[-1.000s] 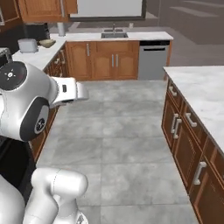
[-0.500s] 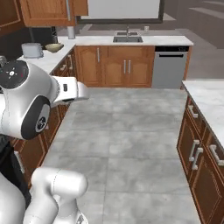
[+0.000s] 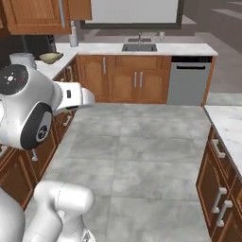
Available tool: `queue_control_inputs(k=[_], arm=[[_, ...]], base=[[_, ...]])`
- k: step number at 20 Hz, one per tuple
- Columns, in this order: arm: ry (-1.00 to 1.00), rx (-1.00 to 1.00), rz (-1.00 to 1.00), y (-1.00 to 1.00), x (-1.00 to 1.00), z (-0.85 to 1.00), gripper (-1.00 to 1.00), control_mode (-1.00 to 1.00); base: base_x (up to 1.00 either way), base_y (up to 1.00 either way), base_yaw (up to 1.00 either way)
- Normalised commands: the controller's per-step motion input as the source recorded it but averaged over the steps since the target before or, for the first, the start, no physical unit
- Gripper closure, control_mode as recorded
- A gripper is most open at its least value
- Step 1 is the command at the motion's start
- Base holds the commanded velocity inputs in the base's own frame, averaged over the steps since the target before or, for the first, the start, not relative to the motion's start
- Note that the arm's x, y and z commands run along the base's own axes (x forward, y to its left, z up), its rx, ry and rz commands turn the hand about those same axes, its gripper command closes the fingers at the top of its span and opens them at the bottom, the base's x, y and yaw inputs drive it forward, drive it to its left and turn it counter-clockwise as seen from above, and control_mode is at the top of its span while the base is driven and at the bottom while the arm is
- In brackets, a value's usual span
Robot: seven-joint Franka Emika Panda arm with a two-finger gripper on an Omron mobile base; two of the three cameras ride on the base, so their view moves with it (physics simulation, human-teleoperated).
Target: Pick the egg and butter from the fridge and place them by the bowl for mixing.
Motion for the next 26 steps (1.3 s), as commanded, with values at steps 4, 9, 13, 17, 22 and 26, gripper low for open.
queue_control_inputs(k=[4,9,13,17,22,26], arm=[[0.00,0.00,0.00,0.00,0.00,0.00,1.00,1.00],[0.00,0.00,0.00,0.00,0.00,0.00,1.00,1.00],[0.00,0.00,0.00,0.00,0.00,0.00,1.00,1.00],[0.00,0.00,0.00,0.00,0.00,0.00,1.00,1.00],[0.00,0.00,0.00,0.00,0.00,0.00,1.00,1.00],[0.00,0.00,0.00,0.00,0.00,0.00,1.00,1.00]], base=[[1.00,-0.74,0.00],[1.00,-0.65,0.00],[1.00,-0.22,0.13],[1.00,-0.01,0.21],[1.00,0.00,0.19],[1.00,0.00,0.25]])
